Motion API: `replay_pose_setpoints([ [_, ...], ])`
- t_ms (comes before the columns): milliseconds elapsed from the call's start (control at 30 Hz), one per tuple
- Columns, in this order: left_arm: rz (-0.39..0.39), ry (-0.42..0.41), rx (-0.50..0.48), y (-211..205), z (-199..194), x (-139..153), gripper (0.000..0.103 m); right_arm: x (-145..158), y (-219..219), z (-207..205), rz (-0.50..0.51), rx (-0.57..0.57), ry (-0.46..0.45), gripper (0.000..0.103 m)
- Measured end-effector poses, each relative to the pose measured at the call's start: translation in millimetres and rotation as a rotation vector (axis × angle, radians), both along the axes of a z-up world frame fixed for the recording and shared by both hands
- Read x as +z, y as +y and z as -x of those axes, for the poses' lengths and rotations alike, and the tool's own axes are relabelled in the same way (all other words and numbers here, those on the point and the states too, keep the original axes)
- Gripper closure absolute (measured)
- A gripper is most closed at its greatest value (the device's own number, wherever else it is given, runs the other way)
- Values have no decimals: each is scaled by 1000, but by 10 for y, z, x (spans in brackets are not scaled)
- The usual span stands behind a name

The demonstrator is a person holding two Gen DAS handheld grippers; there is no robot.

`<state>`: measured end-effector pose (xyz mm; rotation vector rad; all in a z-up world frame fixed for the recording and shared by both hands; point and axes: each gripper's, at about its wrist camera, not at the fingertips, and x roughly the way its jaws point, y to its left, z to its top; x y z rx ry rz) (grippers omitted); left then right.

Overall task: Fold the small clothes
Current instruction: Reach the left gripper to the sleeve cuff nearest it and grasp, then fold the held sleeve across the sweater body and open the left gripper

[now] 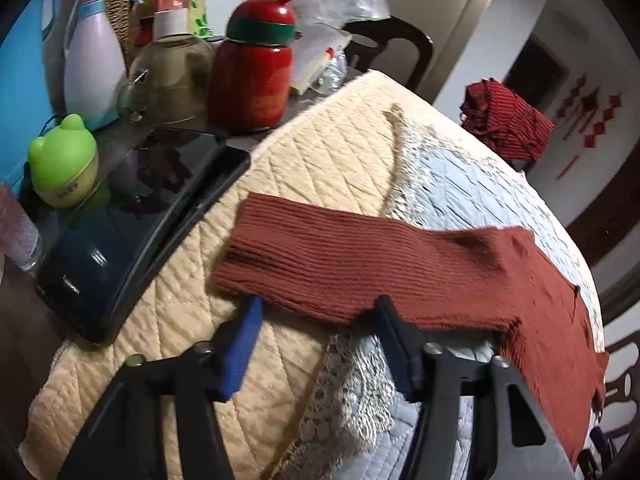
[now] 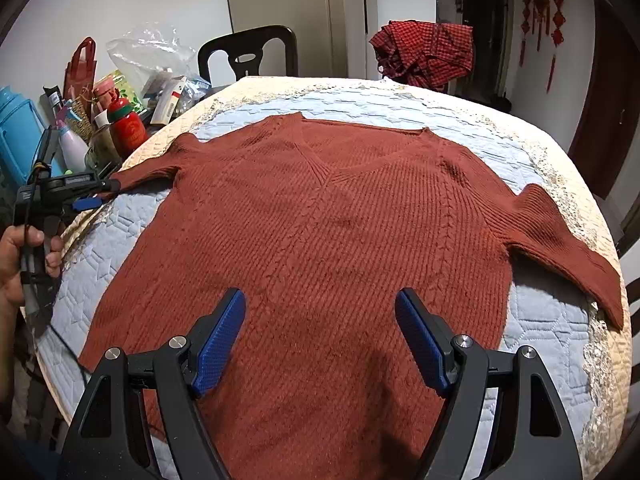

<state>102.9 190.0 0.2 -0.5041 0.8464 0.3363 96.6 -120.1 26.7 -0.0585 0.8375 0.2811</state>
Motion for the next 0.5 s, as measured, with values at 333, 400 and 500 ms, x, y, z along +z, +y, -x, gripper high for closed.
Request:
replay_pose_setpoints([
  [333, -22, -29, 20, 68, -31, 67, 96, -8, -5, -108, -17, 5, 6, 26],
  [400, -42, -67, -2, 22, -40, 172, 96, -9, -14, -115, -21, 4, 6, 26],
  [500, -60, -129, -55, -98, -102, 376, 96, -13, -43, -112, -32, 1, 6, 26],
])
